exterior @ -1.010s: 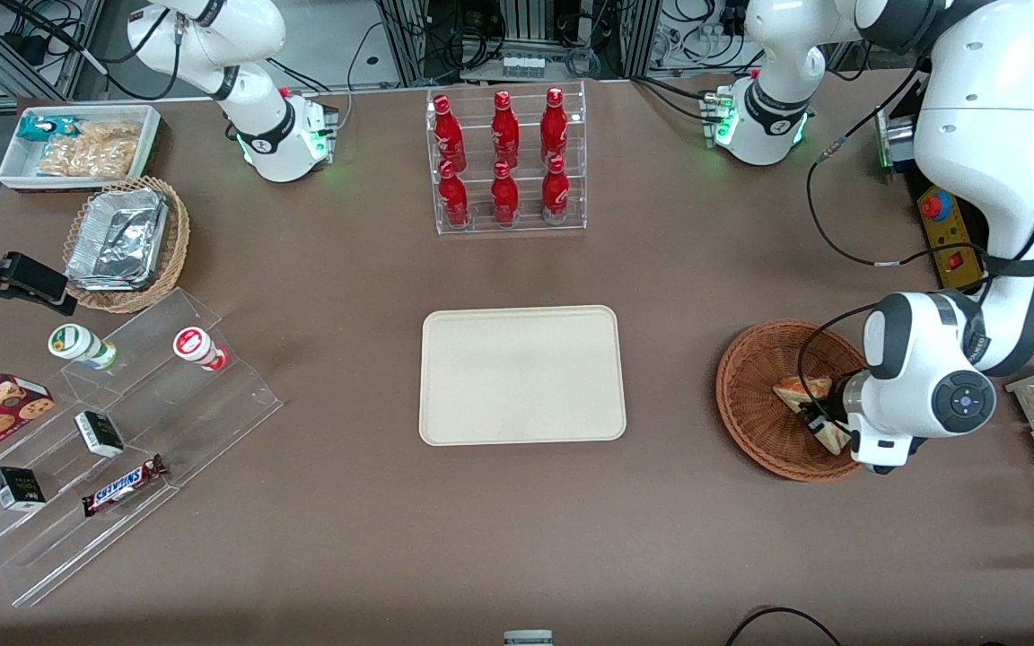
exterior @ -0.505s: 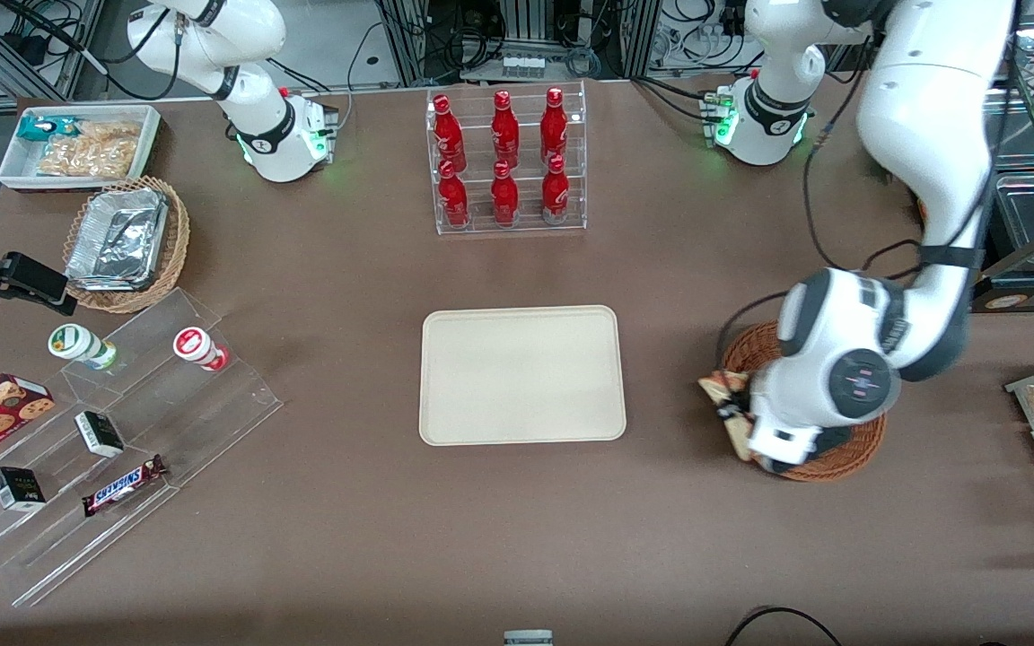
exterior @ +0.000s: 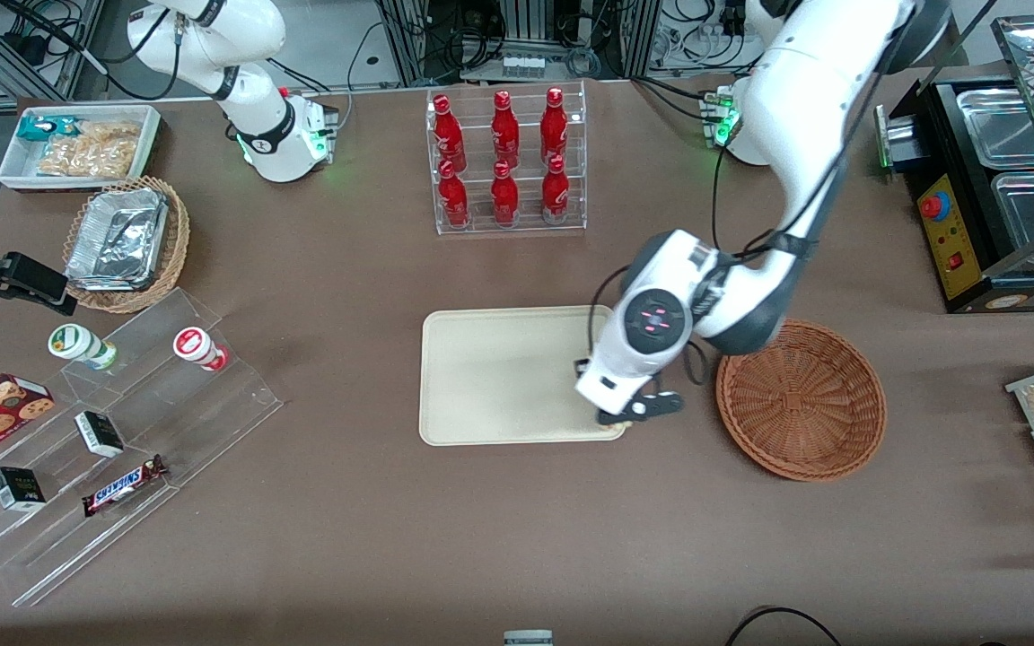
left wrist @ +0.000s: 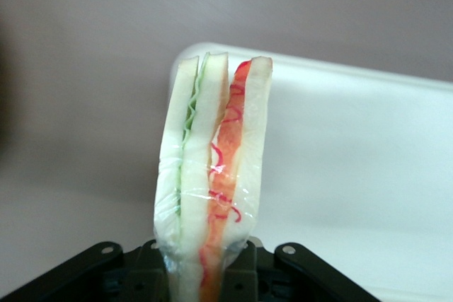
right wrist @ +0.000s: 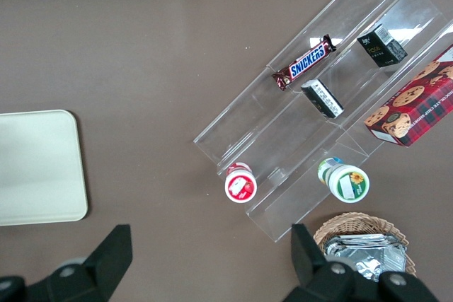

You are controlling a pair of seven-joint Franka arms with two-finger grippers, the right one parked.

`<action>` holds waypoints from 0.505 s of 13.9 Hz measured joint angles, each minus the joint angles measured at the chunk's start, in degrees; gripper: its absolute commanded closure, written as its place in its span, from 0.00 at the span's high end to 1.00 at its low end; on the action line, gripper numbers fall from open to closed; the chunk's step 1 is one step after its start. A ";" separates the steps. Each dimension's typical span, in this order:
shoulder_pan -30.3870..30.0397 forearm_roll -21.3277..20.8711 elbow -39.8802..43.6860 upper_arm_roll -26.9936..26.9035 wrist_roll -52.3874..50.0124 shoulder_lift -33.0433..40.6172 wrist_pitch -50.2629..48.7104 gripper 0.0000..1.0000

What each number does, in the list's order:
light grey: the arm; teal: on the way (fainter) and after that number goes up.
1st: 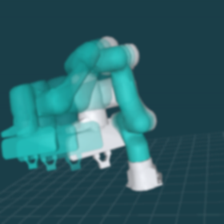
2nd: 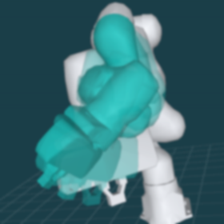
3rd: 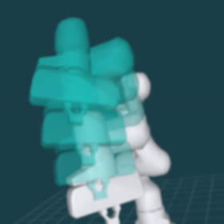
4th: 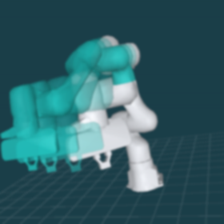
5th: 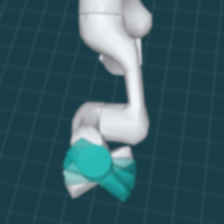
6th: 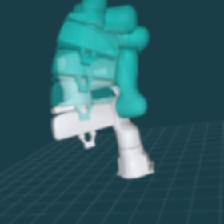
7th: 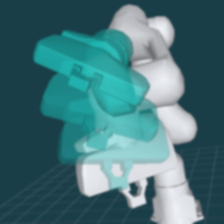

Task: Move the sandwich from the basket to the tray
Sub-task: 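Lift the sandwich and carry it over the cream tray, then lower the sandwich onto the tray and open the left gripper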

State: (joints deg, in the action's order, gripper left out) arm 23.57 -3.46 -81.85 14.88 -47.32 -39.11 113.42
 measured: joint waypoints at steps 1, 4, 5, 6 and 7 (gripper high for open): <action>2.31 0.00 2.03 -0.02 -2.29 -2.12 0.25 0.12; 7.10 0.00 9.25 -0.15 -7.15 -8.52 0.62 0.14; 7.55 0.00 11.01 -0.16 -7.48 -9.91 0.62 0.23; 7.68 0.00 12.04 -0.14 -7.48 -10.74 0.62 0.38; 7.87 0.00 12.50 -0.13 -7.48 -11.27 0.76 0.49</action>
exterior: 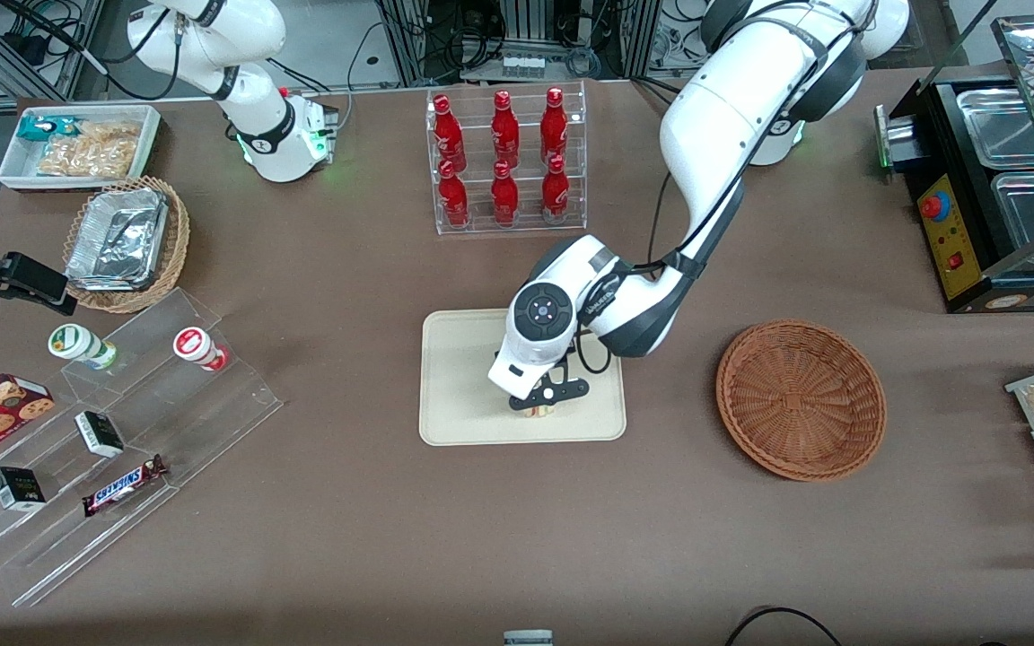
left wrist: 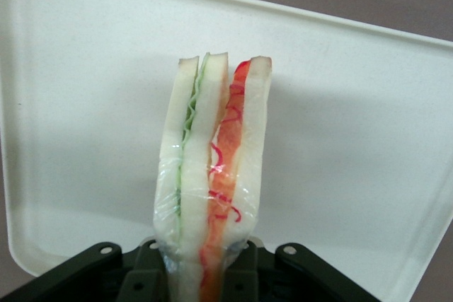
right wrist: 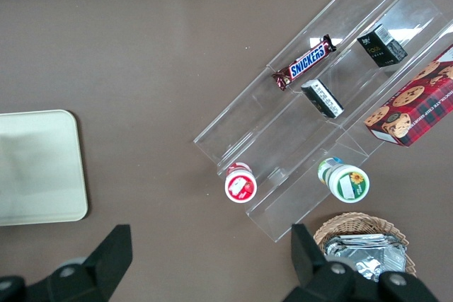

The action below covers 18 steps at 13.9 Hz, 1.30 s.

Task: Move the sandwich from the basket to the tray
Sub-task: 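Lower the sandwich onto the tray and open the left gripper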

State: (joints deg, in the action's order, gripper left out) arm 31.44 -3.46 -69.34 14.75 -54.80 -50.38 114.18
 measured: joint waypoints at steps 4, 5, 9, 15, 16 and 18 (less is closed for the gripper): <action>0.73 0.00 0.35 -0.03 -0.02 -1.39 1.59 1.00; 0.72 -0.01 0.60 -0.18 -0.02 -1.41 1.60 1.00; 0.71 -0.67 2.14 -2.29 -0.08 -1.12 1.53 1.00; -1.70 -4.47 2.37 -6.27 1.14 5.96 -7.65 1.00; -3.59 -4.47 1.09 -6.34 3.48 8.30 -8.86 1.00; -7.81 -4.41 -2.70 -6.40 8.05 13.21 -11.50 1.00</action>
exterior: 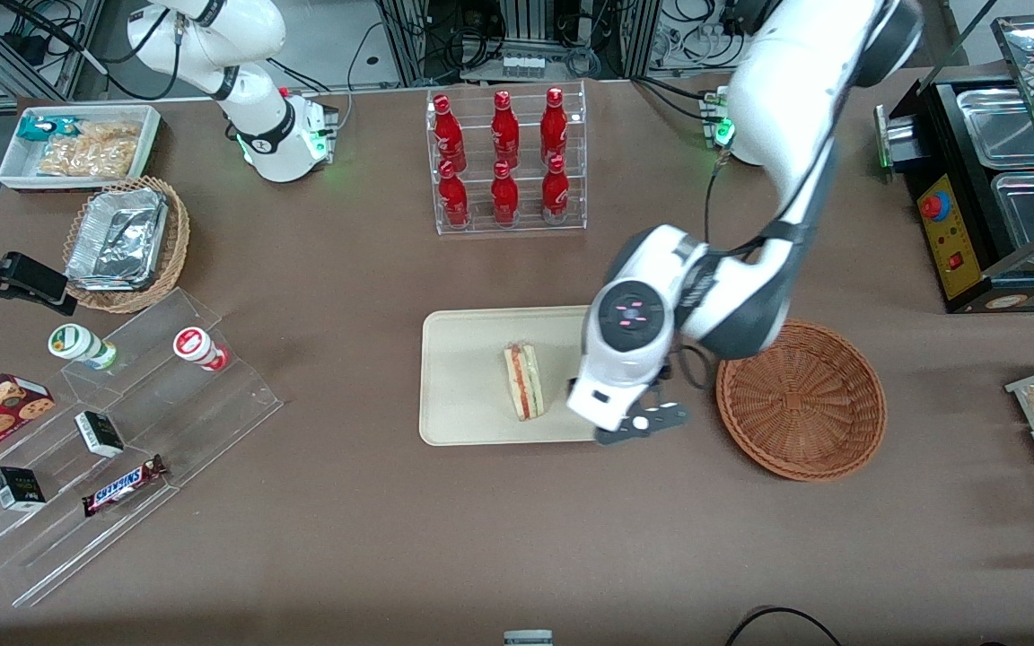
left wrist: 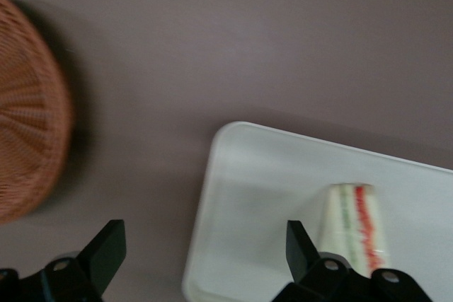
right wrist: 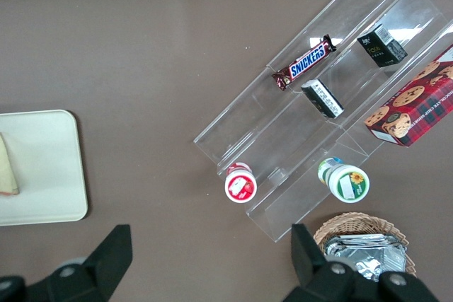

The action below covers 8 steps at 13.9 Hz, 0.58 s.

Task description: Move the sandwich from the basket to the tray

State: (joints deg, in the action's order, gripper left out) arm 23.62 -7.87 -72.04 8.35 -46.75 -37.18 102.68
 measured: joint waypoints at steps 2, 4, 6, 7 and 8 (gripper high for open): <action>-3.60 0.01 -2.76 -0.04 1.42 3.82 -4.18 1.00; -6.32 -0.01 -3.60 -0.16 1.58 6.68 -9.79 1.00; -9.60 0.03 -3.95 -0.25 4.42 9.52 -12.68 1.00; -11.49 0.37 -4.24 -0.28 7.58 10.99 -13.78 1.00; -13.37 1.14 -4.42 -0.33 10.81 12.32 -15.46 1.00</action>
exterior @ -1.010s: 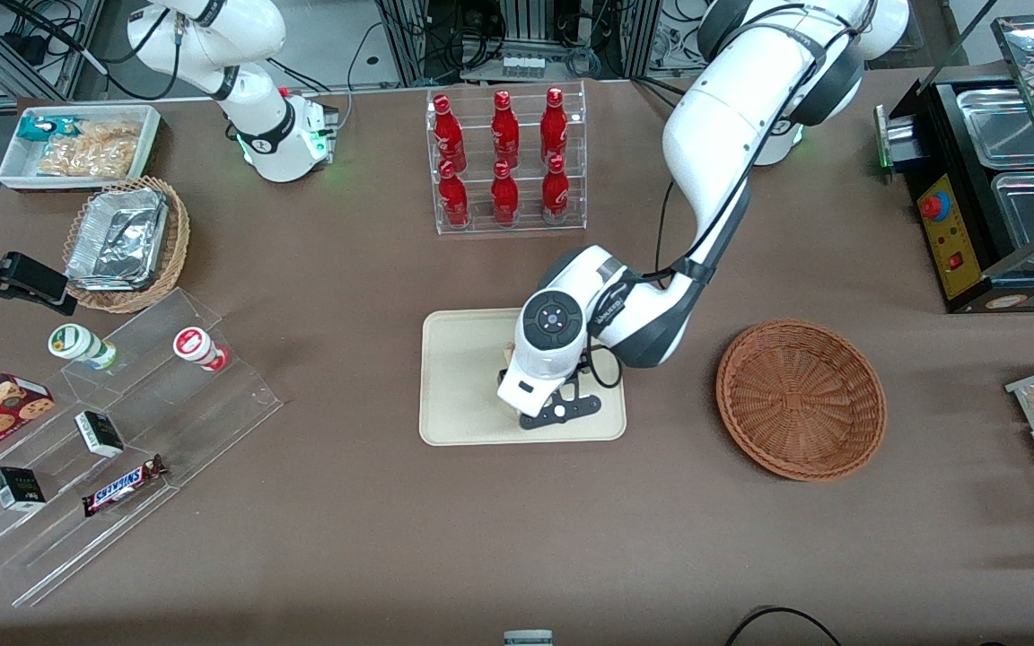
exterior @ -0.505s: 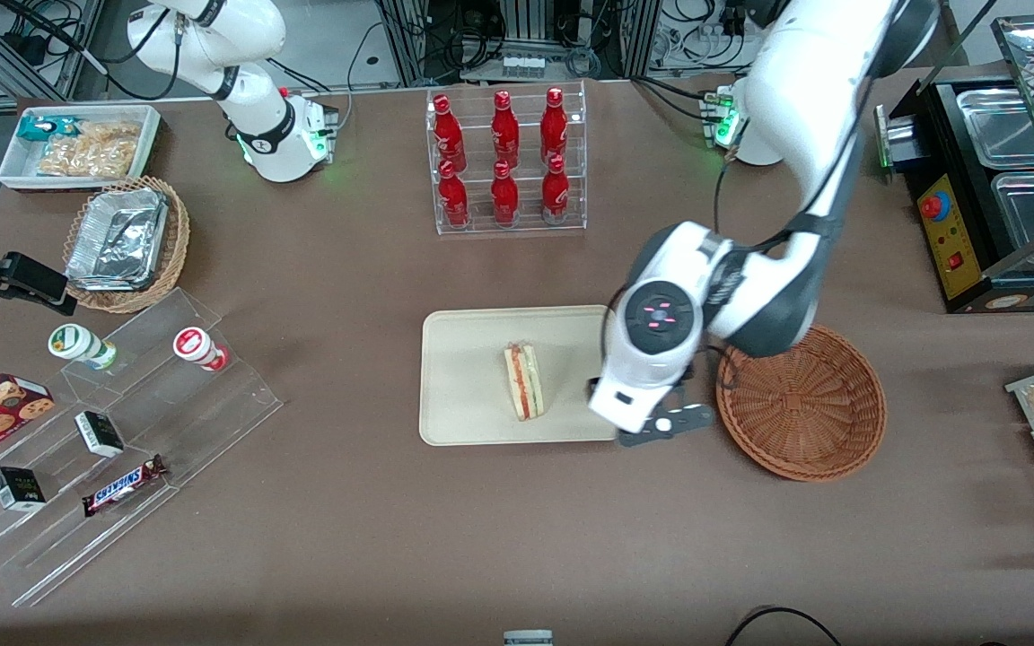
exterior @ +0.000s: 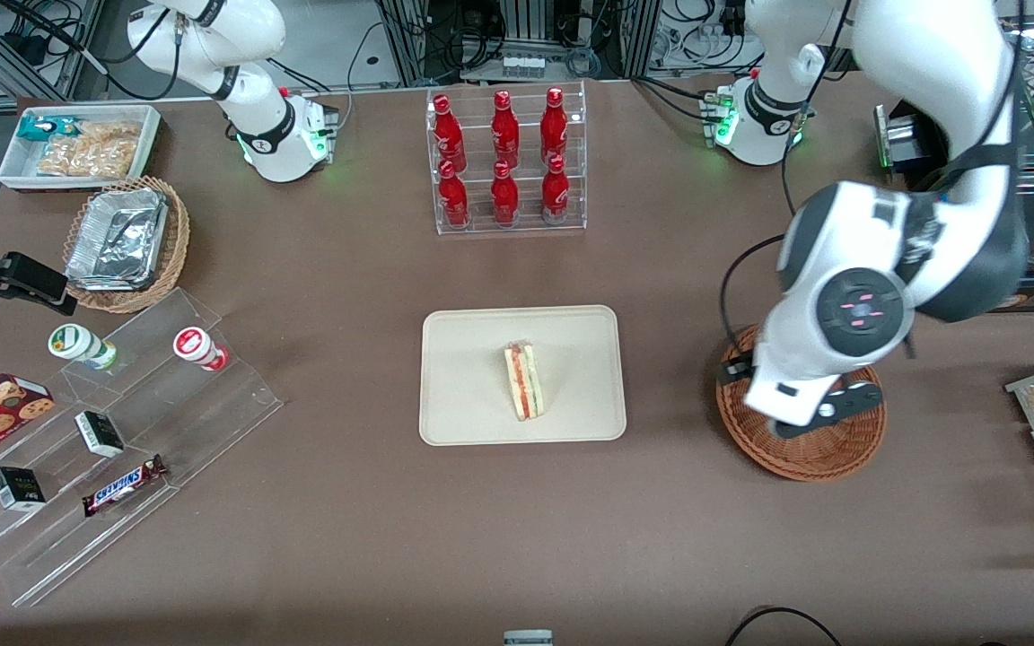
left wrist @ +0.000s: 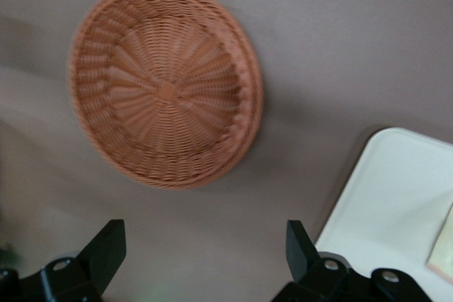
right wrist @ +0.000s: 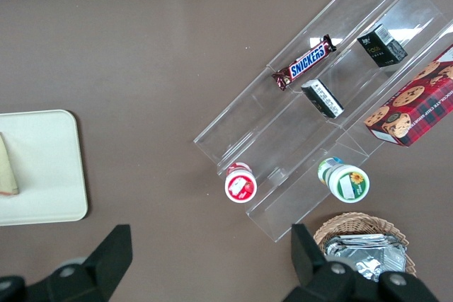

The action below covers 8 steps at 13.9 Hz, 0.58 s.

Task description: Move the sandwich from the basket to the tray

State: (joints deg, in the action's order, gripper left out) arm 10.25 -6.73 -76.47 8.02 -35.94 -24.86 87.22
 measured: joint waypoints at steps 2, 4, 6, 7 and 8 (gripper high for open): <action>-3.82 1.30 -0.34 -0.04 6.49 2.59 -3.79 1.00; -6.61 1.76 -0.75 -0.06 9.86 5.04 -6.84 1.00; -8.18 1.79 -0.98 -0.08 14.38 7.23 -9.63 1.00; -9.04 1.79 -1.12 -0.10 17.21 8.30 -11.00 1.00; -10.07 1.79 -1.37 -0.12 19.64 9.48 -12.26 1.00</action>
State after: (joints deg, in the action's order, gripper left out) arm 0.18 -4.94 -77.84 7.90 -16.30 -15.38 74.96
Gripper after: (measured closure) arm 0.000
